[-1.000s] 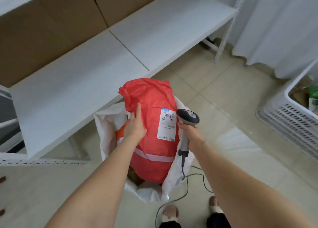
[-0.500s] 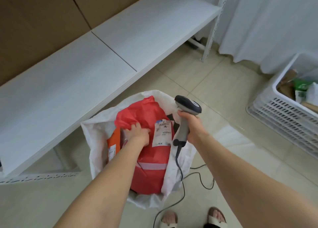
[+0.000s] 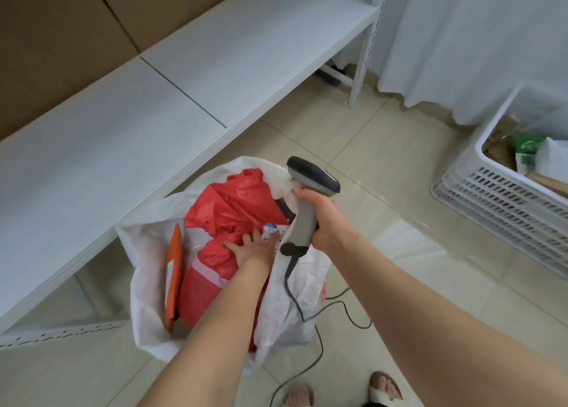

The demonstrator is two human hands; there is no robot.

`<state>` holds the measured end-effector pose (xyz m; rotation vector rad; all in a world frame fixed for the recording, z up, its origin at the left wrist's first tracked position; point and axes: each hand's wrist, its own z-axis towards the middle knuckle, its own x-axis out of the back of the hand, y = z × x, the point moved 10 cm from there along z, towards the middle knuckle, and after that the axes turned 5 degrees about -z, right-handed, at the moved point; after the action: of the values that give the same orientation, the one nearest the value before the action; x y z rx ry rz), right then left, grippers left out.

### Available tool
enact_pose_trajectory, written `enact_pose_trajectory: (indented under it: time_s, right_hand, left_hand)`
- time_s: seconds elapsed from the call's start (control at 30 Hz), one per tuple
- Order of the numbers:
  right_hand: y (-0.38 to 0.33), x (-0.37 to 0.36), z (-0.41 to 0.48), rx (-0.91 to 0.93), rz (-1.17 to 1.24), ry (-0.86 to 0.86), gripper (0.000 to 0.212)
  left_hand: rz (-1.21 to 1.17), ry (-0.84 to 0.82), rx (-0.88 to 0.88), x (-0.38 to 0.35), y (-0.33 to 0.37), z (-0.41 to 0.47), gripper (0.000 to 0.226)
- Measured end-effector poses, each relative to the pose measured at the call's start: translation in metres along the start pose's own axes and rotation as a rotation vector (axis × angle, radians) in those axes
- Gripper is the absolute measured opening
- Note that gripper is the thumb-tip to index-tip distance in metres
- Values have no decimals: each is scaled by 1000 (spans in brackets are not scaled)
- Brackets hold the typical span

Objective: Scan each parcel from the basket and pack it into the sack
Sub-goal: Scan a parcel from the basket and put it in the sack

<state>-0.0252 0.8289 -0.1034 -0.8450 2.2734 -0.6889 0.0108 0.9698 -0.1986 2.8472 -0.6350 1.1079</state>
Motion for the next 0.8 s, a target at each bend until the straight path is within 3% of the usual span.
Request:
enact_pose_trajectory:
  time_s: [0.13,0.27,0.37,0.47,0.53,0.8]
  right_hand:
    - [-3,4,-8,-28,-67,25,21]
    - [-16,13,-34,-42,-111,72,12]
    - [-42,26,-61,-30,-113,129,15]
    - [-70,41,-93,-36,-48,148,17]
    - [-91,55,-116,-33,9,168,9]
    - [-212,144,-204,96,122,251,7]
  left_hand:
    - [-73,-51,-11,19,3,-11,80]
    - [-178,-31,-55,58,7,-44,58]
    - [-159,90,-122,106,17,-78,40]
    - [-182,239,-121,165,28,-118,37]
    - [-175,295,-145,201,47,-144,39]
    - [-129,422,-263,312,186,-248,41]
